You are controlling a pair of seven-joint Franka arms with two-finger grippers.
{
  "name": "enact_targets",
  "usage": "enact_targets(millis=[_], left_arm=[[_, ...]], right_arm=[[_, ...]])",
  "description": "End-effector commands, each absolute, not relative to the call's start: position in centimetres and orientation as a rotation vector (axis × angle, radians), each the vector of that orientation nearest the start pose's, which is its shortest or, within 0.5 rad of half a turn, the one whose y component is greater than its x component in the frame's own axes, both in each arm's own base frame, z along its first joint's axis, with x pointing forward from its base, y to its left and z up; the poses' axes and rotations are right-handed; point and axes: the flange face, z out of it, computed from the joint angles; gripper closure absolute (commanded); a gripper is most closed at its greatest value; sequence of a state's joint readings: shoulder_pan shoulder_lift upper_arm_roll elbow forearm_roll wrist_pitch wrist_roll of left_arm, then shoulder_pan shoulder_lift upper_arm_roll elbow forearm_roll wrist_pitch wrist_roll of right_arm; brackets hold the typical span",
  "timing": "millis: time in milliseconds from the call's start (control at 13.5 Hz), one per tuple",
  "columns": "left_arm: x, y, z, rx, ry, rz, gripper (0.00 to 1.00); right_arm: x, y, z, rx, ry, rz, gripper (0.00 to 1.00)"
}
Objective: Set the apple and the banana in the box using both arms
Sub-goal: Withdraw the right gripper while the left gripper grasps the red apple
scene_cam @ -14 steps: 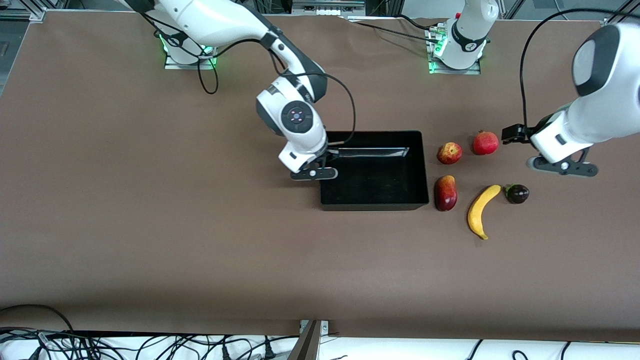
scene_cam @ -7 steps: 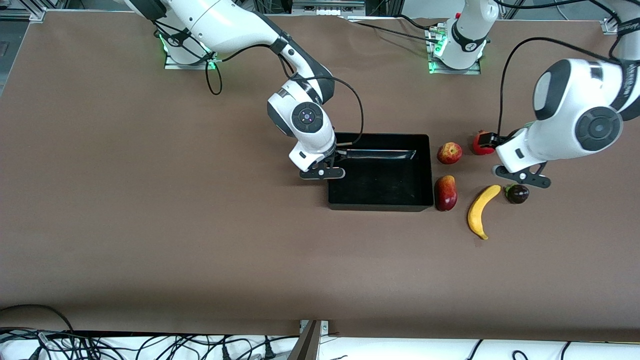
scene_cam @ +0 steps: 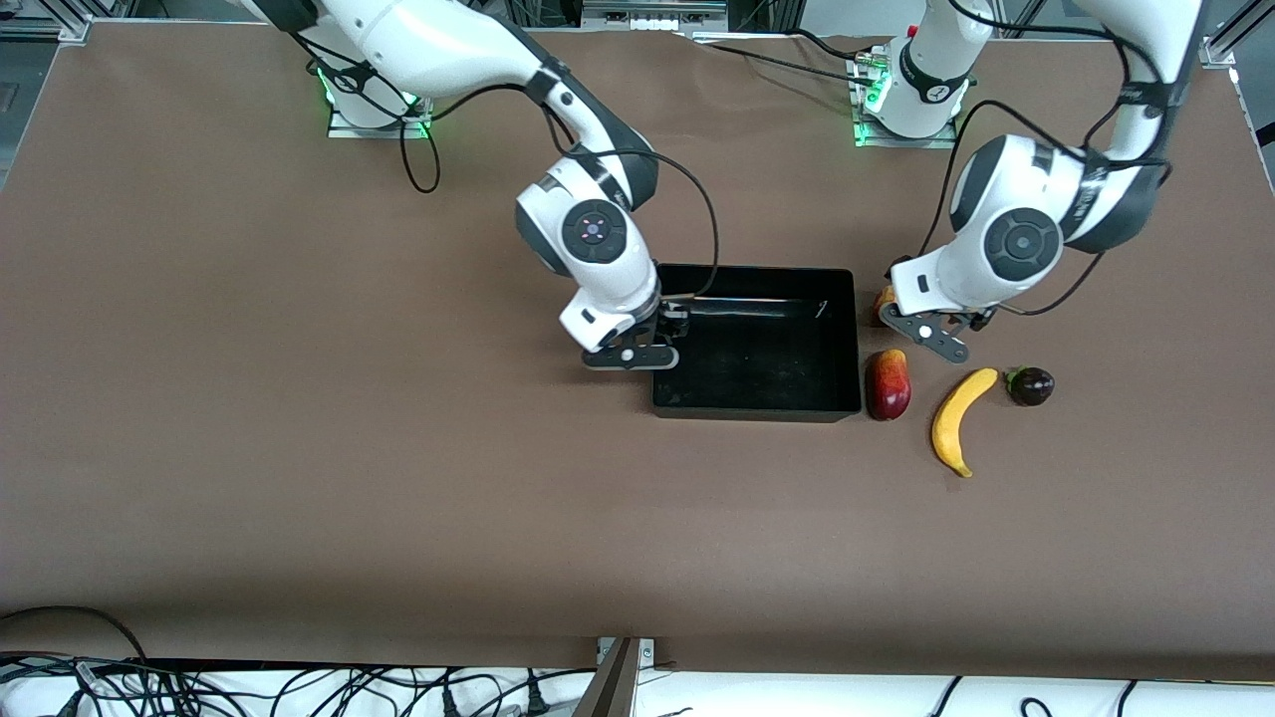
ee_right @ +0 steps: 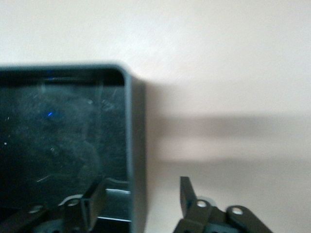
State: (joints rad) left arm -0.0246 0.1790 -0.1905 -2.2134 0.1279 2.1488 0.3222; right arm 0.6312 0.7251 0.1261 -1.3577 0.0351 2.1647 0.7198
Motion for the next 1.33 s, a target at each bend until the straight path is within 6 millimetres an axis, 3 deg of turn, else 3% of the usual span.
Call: enact_targets(millis=[0,148,295,443,591,664,738,812,960,1034,1181,1255], left_arm=[[48.5,-9.8,26.4,-2.892,1.016,0.308,0.00],[47.0,-9.7,23.6,-2.905,1.034,0.260,0.00],[45.4,-9.7,20.4,-2.930,1.035,0.202,0.00],[45.2,-9.8,18.5,-2.941,1.056,0.156,0.00],[45.4,-9.4,18.8,-2.942,1.046,0.152,0.67],[45.6,-8.2,18.4,-2.960,1.009,0.163,0.92],[45.9,-7.0,18.7,-2.972,0.975,0.158,1.00],[46.1,-6.5,19.3,-2.974,0.949,0.169,1.00],[47.6,-5.8,23.4,-2.976,0.874,0.202,1.00],[48.7,-6.1,25.7,-2.991,0.818,0.270,1.00],[51.6,-8.8,31.3,-3.073,0.608,0.432,1.00],[52.8,-10.6,33.0,-3.088,0.528,0.481,1.00]], right_arm=[[59.1,41.6,37.5,-3.040,-0.069,0.033,0.00],[61.4,35.3,41.7,-3.065,-0.046,0.041,0.00],[61.6,30.3,46.0,-3.085,-0.079,0.076,0.00],[60.3,25.8,50.4,-3.094,-0.059,0.076,0.00],[57.8,21.4,53.1,-3.097,-0.055,0.076,0.00],[56.4,19.4,54.4,-3.090,-0.057,0.065,0.00],[54.6,17.9,55.4,-3.082,-0.049,0.058,0.00],[53.2,16.2,56.2,-3.075,-0.045,0.050,0.00],[51.4,12.1,57.4,-3.055,-0.057,0.038,0.00],[50.8,11.3,58.0,-3.050,-0.073,0.045,0.00],[51.2,7.5,58.2,-3.052,-0.078,0.054,0.00],[51.4,6.2,58.2,-3.050,-0.122,0.047,0.00]])
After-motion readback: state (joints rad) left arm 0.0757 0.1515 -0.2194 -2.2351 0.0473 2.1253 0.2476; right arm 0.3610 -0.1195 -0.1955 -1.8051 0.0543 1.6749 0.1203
